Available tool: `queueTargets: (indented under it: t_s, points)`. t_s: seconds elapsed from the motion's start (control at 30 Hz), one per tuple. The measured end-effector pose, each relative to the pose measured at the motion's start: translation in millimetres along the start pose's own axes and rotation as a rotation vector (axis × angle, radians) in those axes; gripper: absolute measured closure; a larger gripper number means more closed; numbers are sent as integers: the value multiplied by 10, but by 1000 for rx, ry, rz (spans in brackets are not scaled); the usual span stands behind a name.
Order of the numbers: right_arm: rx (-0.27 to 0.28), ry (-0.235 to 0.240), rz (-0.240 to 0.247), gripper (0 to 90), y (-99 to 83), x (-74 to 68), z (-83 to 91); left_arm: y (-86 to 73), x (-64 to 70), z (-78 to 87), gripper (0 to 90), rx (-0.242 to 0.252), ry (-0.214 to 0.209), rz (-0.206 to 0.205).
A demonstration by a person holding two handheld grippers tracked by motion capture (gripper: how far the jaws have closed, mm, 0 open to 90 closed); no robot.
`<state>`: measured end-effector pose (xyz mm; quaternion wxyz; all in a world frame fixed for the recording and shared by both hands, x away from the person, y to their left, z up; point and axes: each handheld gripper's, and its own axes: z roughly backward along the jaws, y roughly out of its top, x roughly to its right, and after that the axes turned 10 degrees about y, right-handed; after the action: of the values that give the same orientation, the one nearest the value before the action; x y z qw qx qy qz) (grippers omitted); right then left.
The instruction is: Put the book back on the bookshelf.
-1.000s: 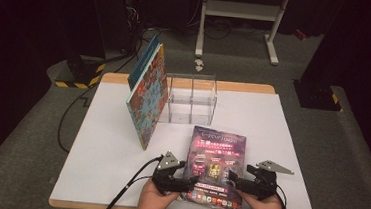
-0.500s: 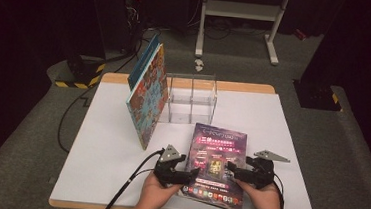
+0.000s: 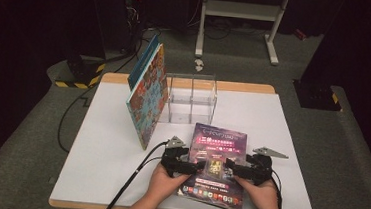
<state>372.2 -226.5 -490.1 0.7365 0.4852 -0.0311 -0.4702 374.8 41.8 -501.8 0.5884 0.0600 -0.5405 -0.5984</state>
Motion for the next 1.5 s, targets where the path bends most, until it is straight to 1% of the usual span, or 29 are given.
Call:
queueTargets:
  t_s: [0.03,0.1,0.27,0.3,0.33,0.43,0.47,0.5,0.57,0.6,0.63,0.67,0.7,0.73,0.87,0.93,1.0,1.03,1.1,1.13,1.2,1.27,1.33,1.4,1.5]
  points:
    - [3,3,6,104,-5,3,0,2,0,-9,53,-2,3,4]
    - [5,5,-1,105,-16,-6,5,9,-6,-24,31,-13,7,11]
    - [7,5,5,109,-22,-12,8,10,15,-75,13,-32,10,20]
    - [7,7,6,109,-23,-11,8,12,9,-82,6,-42,5,19]
    - [7,9,6,109,-24,-12,7,14,15,-98,5,-47,1,37]
    - [5,15,13,110,-30,-31,-1,17,24,-117,5,-61,-6,34]
    - [6,15,16,109,-31,-34,-3,16,33,-122,6,-61,-8,42]
    - [6,15,17,109,-32,-36,-3,18,34,-120,12,-68,-15,41]
    - [6,16,15,109,-32,-35,-3,23,47,-108,46,-77,-30,37]
    - [7,17,15,110,-33,-35,-3,25,62,-93,87,-75,-40,28]
    - [7,17,16,110,-33,-34,-3,25,82,-85,108,-66,-30,13]
    - [7,16,17,111,-33,-35,-3,30,88,-78,114,-72,-24,2]
    - [7,17,16,113,-34,-35,-3,38,94,-72,127,-78,-24,8]
    - [6,18,17,114,-35,-36,-2,42,99,-67,147,-72,-21,11]
    - [6,20,19,121,-36,-37,1,62,112,-18,236,-54,-13,-20]
    - [6,21,16,127,-37,-40,5,67,131,10,301,-36,-5,-34]
    - [6,20,19,132,-39,-42,11,72,139,36,347,-27,1,-42]
    - [5,19,20,136,-41,-43,17,76,142,43,378,-20,1,-36]
    - [8,21,18,143,-43,-45,24,90,136,65,434,-12,1,-39]
    - [7,21,16,145,-45,-47,27,90,145,71,449,-3,3,-34]
    - [9,19,18,147,-47,-49,28,88,148,78,472,2,9,-45]
    - [12,18,22,157,-48,-49,32,84,160,84,492,14,15,-42]
    - [14,17,25,169,-51,-50,38,89,154,97,517,19,17,-55]
    - [18,15,24,176,-54,-50,45,89,159,102,536,27,18,-54]
    - [19,20,23,183,-58,-46,48,80,177,126,570,45,20,-80]
